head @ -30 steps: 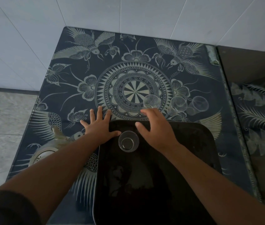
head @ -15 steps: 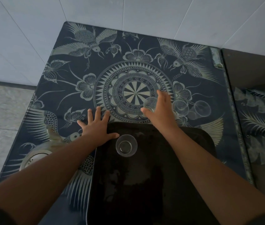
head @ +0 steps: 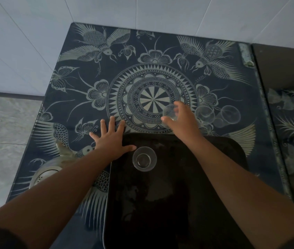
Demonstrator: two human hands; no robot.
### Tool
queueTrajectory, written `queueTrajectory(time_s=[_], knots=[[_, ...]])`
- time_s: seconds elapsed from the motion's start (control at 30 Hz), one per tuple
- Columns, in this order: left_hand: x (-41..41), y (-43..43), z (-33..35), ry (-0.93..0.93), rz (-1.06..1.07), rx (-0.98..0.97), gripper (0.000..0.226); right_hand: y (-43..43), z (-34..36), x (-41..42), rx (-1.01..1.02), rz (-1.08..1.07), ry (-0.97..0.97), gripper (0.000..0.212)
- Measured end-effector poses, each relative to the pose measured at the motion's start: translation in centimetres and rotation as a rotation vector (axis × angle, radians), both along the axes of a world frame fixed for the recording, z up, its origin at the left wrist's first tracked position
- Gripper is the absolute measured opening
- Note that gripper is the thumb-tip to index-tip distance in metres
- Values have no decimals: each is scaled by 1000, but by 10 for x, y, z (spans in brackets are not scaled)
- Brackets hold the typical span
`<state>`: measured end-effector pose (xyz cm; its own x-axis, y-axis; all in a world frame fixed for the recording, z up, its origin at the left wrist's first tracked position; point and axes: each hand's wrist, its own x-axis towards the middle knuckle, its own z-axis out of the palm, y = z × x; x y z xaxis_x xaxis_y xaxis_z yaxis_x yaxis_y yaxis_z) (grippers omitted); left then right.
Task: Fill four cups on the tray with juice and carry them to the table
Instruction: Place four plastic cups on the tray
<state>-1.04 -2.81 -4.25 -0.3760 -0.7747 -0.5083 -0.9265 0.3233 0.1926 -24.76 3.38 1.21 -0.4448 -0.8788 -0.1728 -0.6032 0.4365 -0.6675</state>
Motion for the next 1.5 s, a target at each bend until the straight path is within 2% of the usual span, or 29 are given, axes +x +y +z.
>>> queueTrajectory(time_s=[0.27,0.67,1.07,1.3,1.5], knots=[[-1,0,1,7,4,14,115,38,13,2,-77,53,-12,75],[-1,-1,0,18,12,7,113,110,-3,28,10,61,-79,79],[-2,0,1,16,22,8,113,139,-6,40,25,153,-2,81],[-2,1,3,10,26,15,113,144,0,38,-6,182,-48,92],[-3,1,4,18,30,20,112,133,15,17,-112,203,33,68]])
